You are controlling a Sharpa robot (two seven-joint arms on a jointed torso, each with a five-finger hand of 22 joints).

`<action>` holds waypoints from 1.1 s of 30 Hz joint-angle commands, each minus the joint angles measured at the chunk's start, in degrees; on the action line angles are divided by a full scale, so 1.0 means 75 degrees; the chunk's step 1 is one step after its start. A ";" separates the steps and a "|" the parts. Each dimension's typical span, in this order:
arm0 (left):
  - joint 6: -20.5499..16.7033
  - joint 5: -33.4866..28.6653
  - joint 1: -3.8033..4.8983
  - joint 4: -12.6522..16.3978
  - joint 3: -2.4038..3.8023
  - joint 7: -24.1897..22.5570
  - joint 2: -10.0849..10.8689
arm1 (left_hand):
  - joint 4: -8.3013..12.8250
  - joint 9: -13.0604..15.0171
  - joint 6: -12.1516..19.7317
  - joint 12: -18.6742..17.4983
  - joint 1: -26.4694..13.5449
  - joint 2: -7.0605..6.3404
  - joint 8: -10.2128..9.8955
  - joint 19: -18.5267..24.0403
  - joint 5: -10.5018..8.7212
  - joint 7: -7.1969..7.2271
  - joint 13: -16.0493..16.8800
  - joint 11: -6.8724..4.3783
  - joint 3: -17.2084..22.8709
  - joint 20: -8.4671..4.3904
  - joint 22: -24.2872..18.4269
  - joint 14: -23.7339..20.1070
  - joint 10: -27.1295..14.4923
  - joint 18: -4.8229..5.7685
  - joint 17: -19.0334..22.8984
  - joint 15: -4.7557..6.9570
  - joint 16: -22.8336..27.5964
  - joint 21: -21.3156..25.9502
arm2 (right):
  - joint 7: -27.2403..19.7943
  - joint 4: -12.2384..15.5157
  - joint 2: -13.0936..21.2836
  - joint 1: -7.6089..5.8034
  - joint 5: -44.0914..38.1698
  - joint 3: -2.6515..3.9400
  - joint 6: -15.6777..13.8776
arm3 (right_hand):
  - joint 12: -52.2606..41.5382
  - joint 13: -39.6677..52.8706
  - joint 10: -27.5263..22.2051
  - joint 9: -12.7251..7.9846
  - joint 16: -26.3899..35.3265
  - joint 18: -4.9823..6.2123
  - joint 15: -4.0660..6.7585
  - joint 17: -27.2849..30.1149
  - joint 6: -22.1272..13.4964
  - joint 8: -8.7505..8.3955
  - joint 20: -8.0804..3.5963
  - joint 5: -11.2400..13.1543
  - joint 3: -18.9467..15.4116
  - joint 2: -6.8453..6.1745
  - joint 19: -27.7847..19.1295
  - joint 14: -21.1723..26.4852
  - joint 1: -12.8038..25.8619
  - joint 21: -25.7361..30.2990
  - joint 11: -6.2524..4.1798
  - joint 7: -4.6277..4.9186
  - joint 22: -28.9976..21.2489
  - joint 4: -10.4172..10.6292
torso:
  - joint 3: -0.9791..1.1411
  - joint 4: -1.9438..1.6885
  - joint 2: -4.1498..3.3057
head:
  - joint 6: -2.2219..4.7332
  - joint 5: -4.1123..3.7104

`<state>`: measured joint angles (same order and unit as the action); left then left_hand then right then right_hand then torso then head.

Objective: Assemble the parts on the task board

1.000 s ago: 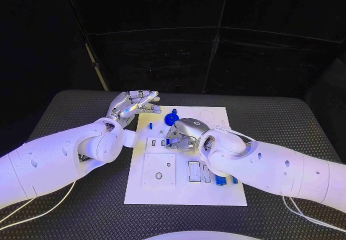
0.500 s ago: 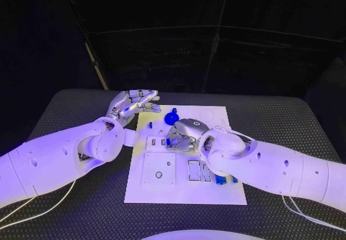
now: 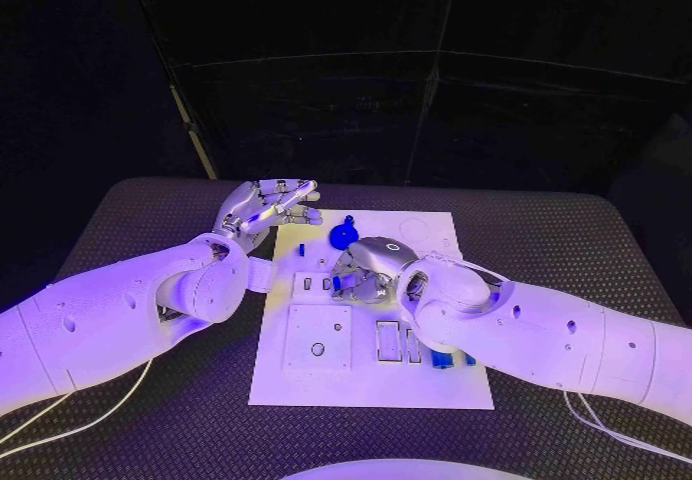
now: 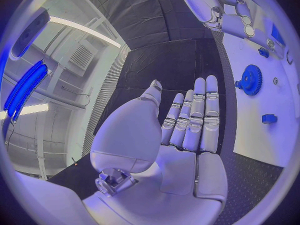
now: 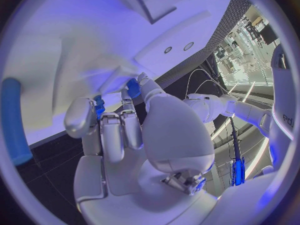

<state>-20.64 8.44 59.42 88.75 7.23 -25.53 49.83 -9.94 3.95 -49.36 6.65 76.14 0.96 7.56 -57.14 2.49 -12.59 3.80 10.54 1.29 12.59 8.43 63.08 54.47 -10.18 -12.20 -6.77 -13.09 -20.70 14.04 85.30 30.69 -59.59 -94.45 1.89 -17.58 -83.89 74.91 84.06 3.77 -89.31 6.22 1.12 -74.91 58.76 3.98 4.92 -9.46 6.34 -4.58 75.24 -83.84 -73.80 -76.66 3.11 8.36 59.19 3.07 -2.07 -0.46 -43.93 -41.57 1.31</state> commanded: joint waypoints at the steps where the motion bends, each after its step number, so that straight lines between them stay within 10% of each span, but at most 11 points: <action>1: 0.0098 -0.0007 0.0011 0.0004 0.0008 -0.0014 -0.0013 | 0.0000 -0.0012 -0.0041 -0.0025 -0.0010 0.0055 -0.0025 -0.0068 0.0030 -0.0140 -0.0006 -0.0017 -0.0031 0.0004 -0.0006 0.0044 0.0046 -0.0023 -0.0007 -0.0009 0.0021 0.0025 | 0.0051 -0.0002 -0.0006 -0.0004 -0.0058 -0.0004 -0.0138 | 0.0049 0.1128 0.0172 0.0010 -0.0005 -0.0060 -0.0059 -0.1750 -0.0081 -0.0015 0.0060 0.0047 -0.0051 -0.0037 0.0007 -0.0765 0.0032 0.0049 0.0056 0.0006 -0.0011 0.0010 | -0.0001 0.0000 0.0001 | -0.0004 0.0000; 17: 0.0334 0.0134 0.0010 -0.0091 0.0007 0.0187 0.0007 | 0.0075 0.0022 -0.0389 0.0007 0.0064 0.0172 0.0035 -0.0358 0.0032 0.0075 0.0023 -0.0196 -0.0101 -0.0109 0.0012 0.0451 0.0450 -0.0057 -0.0167 0.0159 -0.0041 -0.0067 | -0.1400 0.0543 0.0380 0.0053 0.0727 0.0001 -0.1419 | 0.0540 0.0560 -0.0258 -0.0004 0.0157 -0.0168 -0.0245 -0.1306 -0.1189 -0.0029 0.0230 -0.0229 -0.0591 -0.0453 0.0340 -0.0666 -0.0202 -0.0252 0.0282 0.0262 0.0588 0.0683 | 0.0011 0.0005 0.0013 | 0.0031 0.0011; 24: 0.0810 0.1186 0.0009 -0.0207 0.0007 0.0951 0.0059 | 0.0054 0.0065 -0.1104 0.0386 0.0006 0.0232 0.0204 -0.1648 0.0042 0.0392 0.0190 -0.0658 -0.0256 -0.0646 0.0356 0.2221 0.1722 -0.0058 -0.0752 0.0660 -0.0877 -0.0829 | -0.2798 0.1377 0.1154 0.0040 0.1855 0.0023 -0.1421 | 0.0596 0.0481 -0.0325 0.0000 0.0185 -0.0151 -0.0277 -0.1239 -0.1348 -0.0018 0.0263 -0.0237 -0.0648 -0.0424 0.0283 -0.0650 -0.0396 -0.0208 0.0318 0.0302 0.0501 0.0761 | 0.0001 0.0019 0.0030 | 0.0068 0.0019; 27: 0.1140 0.2000 0.0009 -0.0241 0.0008 0.1461 0.0095 | 0.0078 0.0092 -0.1347 0.0696 0.0073 0.0294 0.0247 -0.2191 0.0056 0.0553 0.0365 -0.0860 -0.0263 -0.0876 0.0623 0.2975 0.2412 -0.0061 -0.1256 0.0938 -0.1520 -0.1325 | -0.3052 0.1710 0.1570 0.0015 0.2792 0.0175 -0.1190 | 0.0718 0.0342 -0.0435 0.0021 0.0263 -0.0102 -0.0270 -0.1046 -0.1269 0.0044 0.0267 -0.0283 -0.0678 -0.0382 0.0144 -0.0601 -0.0514 -0.0080 0.0304 0.0283 0.0245 0.0771 | 0.0007 0.0005 0.0063 | 0.0056 0.0031; 29: 0.1365 0.2455 0.0012 -0.0244 0.0009 0.1784 0.0129 | 0.0083 0.0123 -0.1458 0.1004 0.0106 0.0378 0.0292 -0.2299 0.0064 0.0643 0.0557 -0.0979 -0.0233 -0.0971 0.0763 0.3145 0.2804 -0.0047 -0.2726 0.1032 -0.2980 -0.1547 | -0.3126 0.1839 0.1802 -0.0008 0.3541 0.0279 -0.1033 | 0.0751 0.0300 -0.0469 0.0040 0.0286 -0.0080 -0.0257 -0.1002 -0.1173 0.0105 0.0262 -0.0303 -0.0675 -0.0316 0.0075 -0.0589 -0.0590 -0.0015 0.0285 0.0258 0.0125 0.0761 | 0.0018 0.0000 0.0090 | 0.0072 0.0041; 32: 0.1850 0.3366 0.0031 -0.0215 0.0010 0.2667 0.0204 | 0.0057 0.0326 -0.1779 0.2067 -0.0029 0.0273 0.0563 -0.2855 0.0092 0.0786 0.1400 -0.1270 -0.0431 -0.1174 0.3562 0.3292 0.3060 0.0341 -0.6955 0.1241 -0.7184 -0.4004 | -0.3242 0.1853 0.2227 -0.0093 0.5080 0.0563 -0.0786 | 0.0810 0.0223 -0.0518 0.0110 0.0373 -0.0027 -0.0171 -0.0815 -0.0734 0.0360 0.0198 -0.0349 -0.0684 -0.0167 -0.0075 -0.0542 -0.0686 0.0136 0.0177 0.0131 -0.0152 0.0686 | 0.0057 0.0010 0.0163 | 0.0077 0.0076; 33: 0.1902 0.3470 0.0037 -0.0211 0.0010 0.2781 0.0209 | 0.0054 0.0355 -0.1784 0.2211 -0.0048 0.0259 0.0596 -0.2890 0.0099 0.0832 0.1527 -0.1239 -0.0460 -0.1211 0.3961 0.3280 0.3006 0.0375 -0.7405 0.1190 -0.7599 -0.4321 | -0.3250 0.1834 0.2267 -0.0109 0.5203 0.0588 -0.0772 | 0.0824 0.0208 -0.0529 0.0113 0.0385 -0.0021 -0.0161 -0.0791 -0.0698 0.0380 0.0189 -0.0358 -0.0687 -0.0152 -0.0094 -0.0536 -0.0692 0.0157 0.0165 0.0119 -0.0191 0.0676 | 0.0065 0.0010 0.0176 | 0.0076 0.0078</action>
<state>-12.08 24.78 59.49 86.96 7.23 -12.77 51.36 -9.61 6.54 -62.69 22.77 76.07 2.83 11.99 -78.46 3.12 -6.42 14.82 1.53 -2.10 3.66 36.13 84.06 77.20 -7.77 -65.08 2.17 -67.48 -51.40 -6.63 99.12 47.38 -60.19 -69.29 6.24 -25.34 -77.84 74.91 80.18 4.58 -86.54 5.30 -0.52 -74.94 53.22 6.66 6.32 -11.88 1.20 -5.91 74.79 -84.04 -78.82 -75.63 4.55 9.38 58.04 8.52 -1.84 -0.37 -43.12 -41.02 1.79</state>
